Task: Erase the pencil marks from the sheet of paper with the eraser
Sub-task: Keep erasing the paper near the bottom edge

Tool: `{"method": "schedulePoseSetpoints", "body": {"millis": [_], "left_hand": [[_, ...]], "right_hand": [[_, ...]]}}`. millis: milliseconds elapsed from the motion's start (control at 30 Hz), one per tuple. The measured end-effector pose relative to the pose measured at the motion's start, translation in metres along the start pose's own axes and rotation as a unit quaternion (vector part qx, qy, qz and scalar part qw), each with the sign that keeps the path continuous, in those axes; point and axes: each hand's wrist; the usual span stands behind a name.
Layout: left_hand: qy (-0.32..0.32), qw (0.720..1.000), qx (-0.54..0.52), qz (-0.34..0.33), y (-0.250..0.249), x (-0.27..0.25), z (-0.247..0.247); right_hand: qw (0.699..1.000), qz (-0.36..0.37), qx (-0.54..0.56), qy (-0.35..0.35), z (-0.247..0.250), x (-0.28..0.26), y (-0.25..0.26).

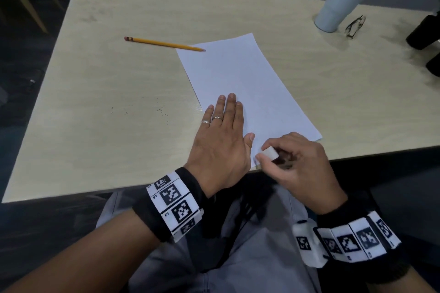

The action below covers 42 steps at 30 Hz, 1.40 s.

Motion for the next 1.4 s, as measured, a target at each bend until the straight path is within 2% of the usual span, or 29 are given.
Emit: {"method": "schedulePoseSetpoints", "body": {"millis": [167,300,500,633,733,800,967,1067,1133,1300,1400], "left_hand": [[0.003,1.0,-0.004,0.001,-0.001,-0.001,0.003],[0.005,1.0,-0.007,0.0,0.0,0.0,0.002],[0.015,1.0,-0.012,0.002,0.0,0.0,0.004],[0.011,1.0,-0.006,0.001,-0.001,0.001,0.002],[0.012,1.0,-0.003,0.002,-0.001,0.002,0.0],[0.011,1.0,-0.004,0.001,-0.001,0.002,-0.001],[0.036,0.998,-0.016,-0.043,0.012,0.003,0.001],[0.051,0.997,-0.031,-0.046,0.018,0.005,0.004],[0.061,0.996,-0.041,-0.044,0.018,0.007,0.005],[0.067,0.995,-0.061,-0.034,0.019,0.009,0.007],[0.07,0.995,-0.067,-0.034,0.019,0.009,0.008]], "right_hand": [[0.997,-0.064,0.008,-0.042,0.021,0.003,-0.024],[1.0,-0.014,0.017,0.008,-0.001,0.005,-0.002],[0.999,-0.047,0.01,-0.017,0.014,0.016,-0.024],[0.999,-0.02,0.02,0.027,0.002,0.019,-0.014],[0.998,-0.058,0.007,0.018,0.017,0.025,-0.028],[0.998,-0.059,-0.008,0.012,0.022,0.03,-0.029],[0.998,-0.062,0.02,0.011,0.008,0.033,-0.023],[0.996,-0.084,0.029,-0.01,0.008,0.032,-0.029],[0.991,-0.105,0.075,-0.025,0.007,0.032,-0.024],[0.997,-0.057,0.059,0.007,-0.005,0.03,-0.01],[0.995,-0.08,0.06,-0.007,0.01,0.034,-0.023]]}}
Point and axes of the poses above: each hand's wrist, its own x-axis towards the middle knuckle, its own z-axis out of the back of the hand, y = z × x, and after that the axes turned 3 degrees about z, right-handed
